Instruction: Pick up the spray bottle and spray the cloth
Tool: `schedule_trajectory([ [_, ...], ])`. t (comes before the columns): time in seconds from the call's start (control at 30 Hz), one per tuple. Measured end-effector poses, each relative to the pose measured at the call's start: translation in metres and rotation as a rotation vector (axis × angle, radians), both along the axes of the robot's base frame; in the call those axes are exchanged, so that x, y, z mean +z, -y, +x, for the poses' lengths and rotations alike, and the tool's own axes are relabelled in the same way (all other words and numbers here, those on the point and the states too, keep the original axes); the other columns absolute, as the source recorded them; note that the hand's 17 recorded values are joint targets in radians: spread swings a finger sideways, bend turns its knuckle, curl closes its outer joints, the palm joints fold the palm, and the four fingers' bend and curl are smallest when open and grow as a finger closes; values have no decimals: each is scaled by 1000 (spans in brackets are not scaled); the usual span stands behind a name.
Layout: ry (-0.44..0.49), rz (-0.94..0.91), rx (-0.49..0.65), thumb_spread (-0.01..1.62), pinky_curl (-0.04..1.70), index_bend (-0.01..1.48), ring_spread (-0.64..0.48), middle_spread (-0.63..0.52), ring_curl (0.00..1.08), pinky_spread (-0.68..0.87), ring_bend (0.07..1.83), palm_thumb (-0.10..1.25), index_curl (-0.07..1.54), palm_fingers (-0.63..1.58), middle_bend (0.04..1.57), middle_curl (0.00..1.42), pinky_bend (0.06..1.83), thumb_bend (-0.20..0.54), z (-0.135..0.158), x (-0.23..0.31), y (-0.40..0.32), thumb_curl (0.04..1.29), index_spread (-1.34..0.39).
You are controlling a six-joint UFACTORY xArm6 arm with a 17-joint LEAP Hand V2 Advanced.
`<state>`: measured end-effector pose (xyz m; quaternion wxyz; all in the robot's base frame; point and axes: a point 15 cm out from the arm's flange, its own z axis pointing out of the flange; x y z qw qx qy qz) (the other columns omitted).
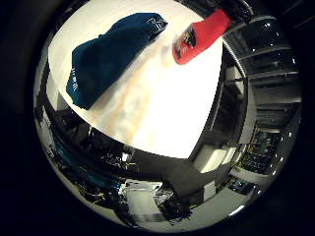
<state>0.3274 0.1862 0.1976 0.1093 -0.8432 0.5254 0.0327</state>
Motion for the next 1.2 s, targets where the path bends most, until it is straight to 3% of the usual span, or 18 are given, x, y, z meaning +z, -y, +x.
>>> schedule_trajectory([
  [0.23,24,10,-52,1091,327,149,205,123,264,388,333,581,283,112,186,314,299,-23,9,6,18,335,-206],
  [0.43,193,101,-149,1088,328,156,199,127,268,379,356,571,276,97,192,315,323,-24,44,47,42,330,-204],
  [0.6,177,168,-193,1081,324,160,204,128,267,383,361,573,279,122,192,321,324,-24,20,33,55,331,-197],
  [1.2,179,290,-487,1064,319,156,207,147,265,385,375,555,277,127,196,329,331,-24,21,20,185,321,-170],
])
